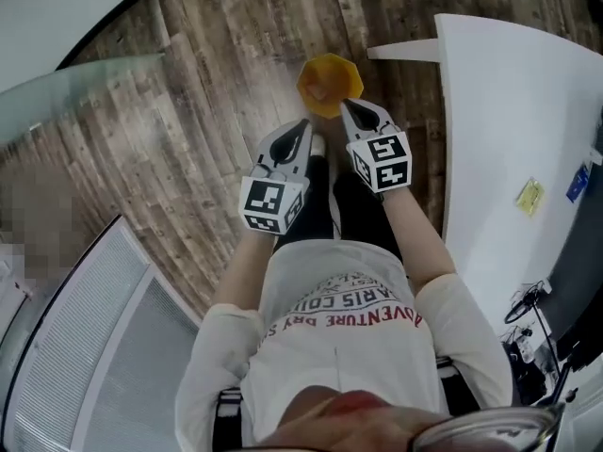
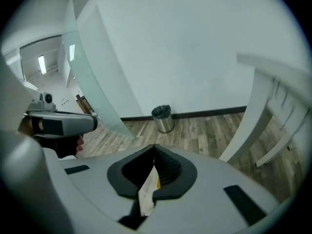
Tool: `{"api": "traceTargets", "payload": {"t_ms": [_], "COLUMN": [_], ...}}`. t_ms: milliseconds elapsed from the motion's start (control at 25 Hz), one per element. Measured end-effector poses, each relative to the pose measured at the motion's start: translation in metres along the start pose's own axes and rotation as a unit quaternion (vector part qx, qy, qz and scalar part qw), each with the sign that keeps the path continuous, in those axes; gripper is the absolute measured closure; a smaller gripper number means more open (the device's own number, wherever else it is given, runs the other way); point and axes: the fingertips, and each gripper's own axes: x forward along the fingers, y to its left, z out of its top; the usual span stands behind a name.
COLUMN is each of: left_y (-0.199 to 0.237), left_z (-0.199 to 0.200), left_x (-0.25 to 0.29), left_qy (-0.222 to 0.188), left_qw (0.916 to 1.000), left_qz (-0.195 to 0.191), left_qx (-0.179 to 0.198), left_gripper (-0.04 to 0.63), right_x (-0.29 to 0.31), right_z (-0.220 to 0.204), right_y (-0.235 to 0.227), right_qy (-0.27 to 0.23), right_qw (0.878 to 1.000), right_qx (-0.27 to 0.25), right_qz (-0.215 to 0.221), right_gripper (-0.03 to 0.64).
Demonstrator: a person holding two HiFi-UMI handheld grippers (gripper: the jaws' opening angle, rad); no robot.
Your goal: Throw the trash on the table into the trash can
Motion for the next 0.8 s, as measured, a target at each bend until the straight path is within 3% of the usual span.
{"api": "traceTargets", "payload": {"t_ms": [120,240,360,480,560,720,800], "left_y": [-0.053,-0.109,-0.175,-0.252,-0.309,-0.426,-0.478], "left_z": [0.074,0.138,0.174,0.185,0.18,0.158,0.144], "left_x": [-0.014,-0.018,-0.027,-0.029,-0.022,-0.012,-0.016], "left_qy": [-0.033,-0.066,-0.083,-0.081,-0.068,-0.047,-0.044], "left_qw": [0.9978,0.9893,0.9802,0.9694,0.9514,0.8972,0.8759], "left_qz": [-0.039,-0.084,-0.12,-0.175,-0.232,-0.348,-0.388], "left_qx": [0.043,0.1,0.133,0.152,0.191,0.267,0.284], "left_gripper": [0.571,0.571,0.571,0.571,0.571,0.571,0.571], "right_x": [-0.079,-0.159,-0.245,-0.328,-0.386,-0.498,-0.544], "right_z": [0.063,0.111,0.125,0.118,0.105,0.056,0.02], "right_y": [-0.001,-0.019,-0.036,-0.055,-0.072,-0.105,-0.112], "right_qy": [-0.061,-0.128,-0.169,-0.19,-0.211,-0.249,-0.259], "right_qw": [0.998,0.988,0.977,0.969,0.955,0.903,0.879], "right_qx": [0.001,0.002,0.015,0.032,0.044,0.08,0.105], "right_qz": [-0.028,-0.083,-0.127,-0.154,-0.206,-0.341,-0.387], "right_gripper": [0.591,0.591,0.591,0.591,0.591,0.591,0.591]}}
